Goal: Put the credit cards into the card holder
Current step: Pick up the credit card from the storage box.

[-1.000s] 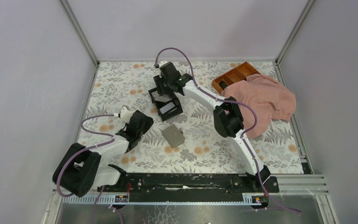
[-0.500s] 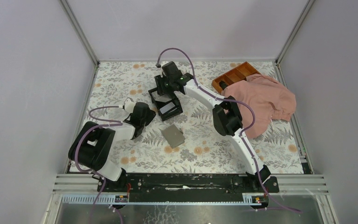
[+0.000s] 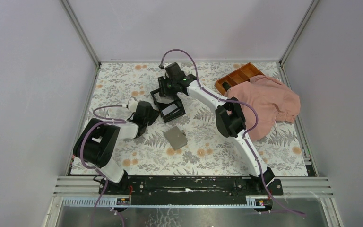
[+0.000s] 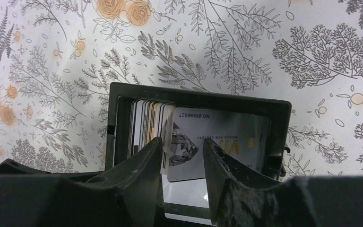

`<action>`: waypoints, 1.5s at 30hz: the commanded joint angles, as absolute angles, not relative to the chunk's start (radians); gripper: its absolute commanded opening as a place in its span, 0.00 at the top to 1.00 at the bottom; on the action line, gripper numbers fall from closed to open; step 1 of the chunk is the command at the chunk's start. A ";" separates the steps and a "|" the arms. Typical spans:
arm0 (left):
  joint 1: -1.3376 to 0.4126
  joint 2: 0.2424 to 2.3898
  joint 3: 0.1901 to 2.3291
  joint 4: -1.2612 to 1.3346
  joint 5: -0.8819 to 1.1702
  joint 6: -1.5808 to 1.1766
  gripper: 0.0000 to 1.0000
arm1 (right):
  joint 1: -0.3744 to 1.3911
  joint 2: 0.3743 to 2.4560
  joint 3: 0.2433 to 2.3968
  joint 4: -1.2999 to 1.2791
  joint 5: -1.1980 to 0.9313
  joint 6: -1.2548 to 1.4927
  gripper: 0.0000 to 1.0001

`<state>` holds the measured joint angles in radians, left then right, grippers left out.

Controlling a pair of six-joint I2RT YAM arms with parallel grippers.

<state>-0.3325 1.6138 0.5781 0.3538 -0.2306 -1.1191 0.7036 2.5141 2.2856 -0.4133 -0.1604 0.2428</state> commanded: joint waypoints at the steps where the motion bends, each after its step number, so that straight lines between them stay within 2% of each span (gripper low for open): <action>1: -0.323 1.637 0.617 0.411 -0.211 -1.103 0.55 | 0.702 2.495 2.269 -0.404 -0.220 0.271 0.57; 13: -0.324 1.645 0.635 0.401 -0.201 -1.098 0.55 | 0.721 2.433 2.246 -0.391 -0.260 0.304 0.65; 33: -0.314 1.629 0.637 0.382 -0.199 -1.088 0.56 | 0.748 2.362 2.206 -0.395 -0.244 0.295 0.70; 45: -0.312 1.600 0.626 0.372 -0.191 -1.088 0.55 | 0.772 2.320 2.191 -0.490 -0.025 0.169 0.82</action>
